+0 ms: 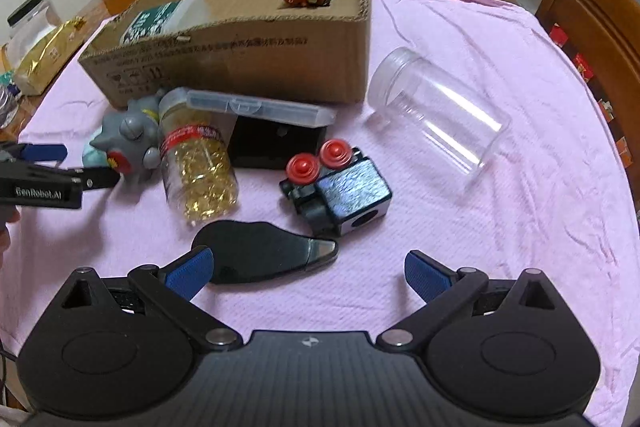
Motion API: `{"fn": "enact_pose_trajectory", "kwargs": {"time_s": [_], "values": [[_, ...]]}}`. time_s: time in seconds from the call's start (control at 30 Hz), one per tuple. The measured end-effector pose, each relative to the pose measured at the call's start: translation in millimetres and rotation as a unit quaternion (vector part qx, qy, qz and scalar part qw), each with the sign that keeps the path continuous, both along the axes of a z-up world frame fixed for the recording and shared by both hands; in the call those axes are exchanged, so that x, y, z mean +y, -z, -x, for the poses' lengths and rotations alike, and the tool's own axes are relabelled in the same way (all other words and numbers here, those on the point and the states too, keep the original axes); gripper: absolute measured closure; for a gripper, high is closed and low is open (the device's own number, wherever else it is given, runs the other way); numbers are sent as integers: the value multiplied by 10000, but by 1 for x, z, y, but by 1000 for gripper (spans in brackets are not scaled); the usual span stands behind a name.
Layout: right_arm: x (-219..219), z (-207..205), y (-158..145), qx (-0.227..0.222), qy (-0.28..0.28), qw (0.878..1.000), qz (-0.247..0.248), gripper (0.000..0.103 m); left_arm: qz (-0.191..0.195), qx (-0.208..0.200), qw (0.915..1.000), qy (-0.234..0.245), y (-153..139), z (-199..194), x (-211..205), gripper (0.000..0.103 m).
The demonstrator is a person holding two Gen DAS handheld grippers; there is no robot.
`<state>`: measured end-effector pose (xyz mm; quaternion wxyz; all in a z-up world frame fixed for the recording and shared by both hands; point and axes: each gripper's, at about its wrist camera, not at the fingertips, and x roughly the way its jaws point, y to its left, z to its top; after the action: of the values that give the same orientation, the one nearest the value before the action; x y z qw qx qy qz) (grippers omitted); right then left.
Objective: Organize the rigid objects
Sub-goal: 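Move the left gripper to the light-blue round case and grasp it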
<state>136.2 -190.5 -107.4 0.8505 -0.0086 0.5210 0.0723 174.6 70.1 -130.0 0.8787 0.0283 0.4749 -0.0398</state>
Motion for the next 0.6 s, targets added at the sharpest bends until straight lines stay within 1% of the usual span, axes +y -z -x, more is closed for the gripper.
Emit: {"fn": "enact_pose_trajectory", "kwargs": {"time_s": [0.13,0.27,0.37,0.53,0.6], "values": [[6,1,6,44,-110,9999,114,0,0,29,9997,-262,-1,3,19,1],[6,0,7,48,-84,9999,-40,0,-30,87,9988,-476,-2,2,29,1],[7,0,9,83,-142,9998,-85,0,34,75,9995,-309,-7,6,26,1],[17,9,12,27,-494,9987,138,0,205,103,9997,-52,-3,2,8,1],[22,11,14,-5,-611,9976,320,0,40,39,10000,-1,-1,-2,1,1]]}}
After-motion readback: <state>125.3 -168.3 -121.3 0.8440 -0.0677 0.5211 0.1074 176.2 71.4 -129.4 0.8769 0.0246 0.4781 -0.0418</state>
